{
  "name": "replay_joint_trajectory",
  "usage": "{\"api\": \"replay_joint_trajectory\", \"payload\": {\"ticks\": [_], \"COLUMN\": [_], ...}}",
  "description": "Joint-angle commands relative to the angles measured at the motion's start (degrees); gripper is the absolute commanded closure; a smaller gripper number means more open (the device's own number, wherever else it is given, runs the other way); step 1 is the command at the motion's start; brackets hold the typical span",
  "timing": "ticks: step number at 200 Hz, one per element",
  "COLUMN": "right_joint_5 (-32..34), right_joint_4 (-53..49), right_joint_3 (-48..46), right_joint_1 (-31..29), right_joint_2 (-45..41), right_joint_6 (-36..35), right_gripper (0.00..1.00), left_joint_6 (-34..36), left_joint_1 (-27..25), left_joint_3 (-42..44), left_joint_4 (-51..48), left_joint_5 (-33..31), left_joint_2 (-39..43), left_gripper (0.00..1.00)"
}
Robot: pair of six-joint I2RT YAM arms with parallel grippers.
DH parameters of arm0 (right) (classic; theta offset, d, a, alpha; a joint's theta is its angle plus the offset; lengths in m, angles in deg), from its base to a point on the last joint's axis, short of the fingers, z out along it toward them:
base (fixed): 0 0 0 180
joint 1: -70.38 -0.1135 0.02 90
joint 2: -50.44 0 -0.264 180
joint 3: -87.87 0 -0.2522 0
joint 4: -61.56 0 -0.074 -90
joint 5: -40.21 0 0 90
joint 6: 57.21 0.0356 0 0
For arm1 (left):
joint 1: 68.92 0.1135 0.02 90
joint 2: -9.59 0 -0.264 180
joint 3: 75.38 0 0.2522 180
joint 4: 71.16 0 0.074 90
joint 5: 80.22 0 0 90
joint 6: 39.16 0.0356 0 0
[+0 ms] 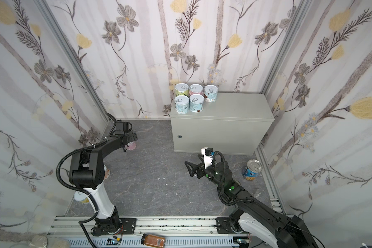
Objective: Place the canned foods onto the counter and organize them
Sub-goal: 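Lower the left gripper over the pink can and close on it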
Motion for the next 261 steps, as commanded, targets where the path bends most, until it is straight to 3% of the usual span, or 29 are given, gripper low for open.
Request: {"api": "replay_joint_trajectory", "payload": {"ticks": [1,85,180,261], "right_joint_5": [-1.2,-2.4,-2.5,-2.3], "right_joint_4": [5.0,6.1,6.1,5.5], "right_joint_3": [0.1,1.2,0.9,0.9], "right_joint_1": [-0.2,-0.4,-0.5,-0.7], "right_joint_2": [2.1,7.2,7.3,6.6], "right_joint_6": [0.5,0.4,0.3,0.0], "right_gripper": [0.0,0.0,0.0,0.0], "left_joint_6": [0.9,0.6,-0.8,-1.0], "left_joint_1": [0.2,0.2,0.2,0.1], "left_joint_3": [-2.6,-4.4,-0.9,1.6], "left_joint_4": [2.7,5.8,6.8,6.6], "left_joint_5": [0.6,0.3,0.1,0.6], "left_joint_2": [-2.3,-8.1,-5.7,-4.4], "left_gripper": [0.0,0.03,0.12,0.34]}}
